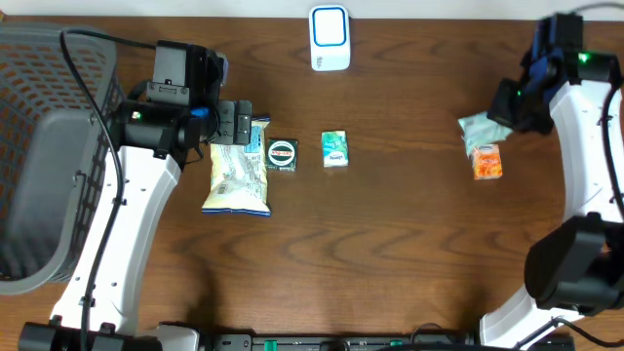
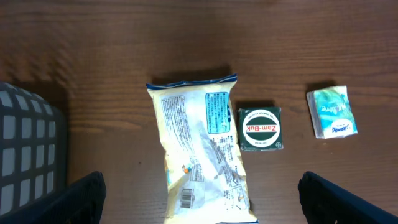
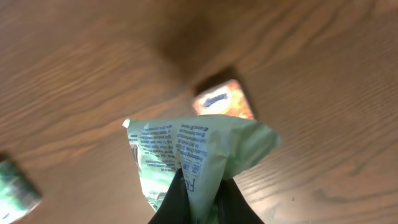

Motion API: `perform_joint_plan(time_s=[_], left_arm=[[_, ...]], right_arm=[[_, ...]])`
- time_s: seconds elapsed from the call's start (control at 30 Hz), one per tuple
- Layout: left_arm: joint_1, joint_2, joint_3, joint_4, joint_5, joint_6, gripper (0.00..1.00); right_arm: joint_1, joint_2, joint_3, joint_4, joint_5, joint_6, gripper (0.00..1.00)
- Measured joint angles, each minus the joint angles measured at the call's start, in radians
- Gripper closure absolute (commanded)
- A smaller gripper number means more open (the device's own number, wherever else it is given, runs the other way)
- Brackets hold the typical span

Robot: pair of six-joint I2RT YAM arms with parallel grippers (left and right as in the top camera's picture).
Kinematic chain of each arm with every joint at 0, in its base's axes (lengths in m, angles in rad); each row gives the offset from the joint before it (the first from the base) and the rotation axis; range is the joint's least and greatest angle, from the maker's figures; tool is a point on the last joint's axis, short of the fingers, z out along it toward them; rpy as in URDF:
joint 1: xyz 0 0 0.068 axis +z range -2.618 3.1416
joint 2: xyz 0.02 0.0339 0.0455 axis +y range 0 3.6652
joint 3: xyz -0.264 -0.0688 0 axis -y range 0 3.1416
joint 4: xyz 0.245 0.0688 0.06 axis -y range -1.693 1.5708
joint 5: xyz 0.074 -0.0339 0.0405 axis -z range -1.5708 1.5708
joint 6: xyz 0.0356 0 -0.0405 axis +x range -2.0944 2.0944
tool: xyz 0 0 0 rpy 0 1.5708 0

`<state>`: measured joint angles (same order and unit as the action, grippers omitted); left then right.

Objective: Scan the item barcode
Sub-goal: 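Carry the wipe pack right and set it beside the orange pack, then reach the right gripper to the green Kleenex pack and grasp it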

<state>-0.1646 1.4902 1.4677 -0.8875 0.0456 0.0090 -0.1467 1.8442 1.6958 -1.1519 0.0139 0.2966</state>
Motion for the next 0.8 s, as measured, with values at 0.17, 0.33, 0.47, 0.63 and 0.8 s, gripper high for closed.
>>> perform_joint_plan(time_s=[0.17,0.33,0.47,0.63,0.8], left_arm=[[0.000,0.000,0.000,0.000,0.000,0.000,0.02],[0.000,0.000,0.000,0.000,0.000,0.000,0.02],[0.000,0.000,0.000,0.000,0.000,0.000,0.02],[0.000,0.000,0.000,0.000,0.000,0.000,0.02],[0.000,0.000,0.000,0.000,0.000,0.000,0.02]], right_arm=[[-0.049,0.001,-0.118,0.096,-0.006,0.011,0.73],[-0.089,0.002,-0.138,0.099,-0.008,0.006,0.55],[-0.106,0.002,-0.112,0.046,-0.038,-0.006,0.49],[-0.070,0.003,0.007,0.007,-0.165,-0.063,0.51],[0.054,0.003,0.023,0.080,-0.337,-0.085,0.55]])
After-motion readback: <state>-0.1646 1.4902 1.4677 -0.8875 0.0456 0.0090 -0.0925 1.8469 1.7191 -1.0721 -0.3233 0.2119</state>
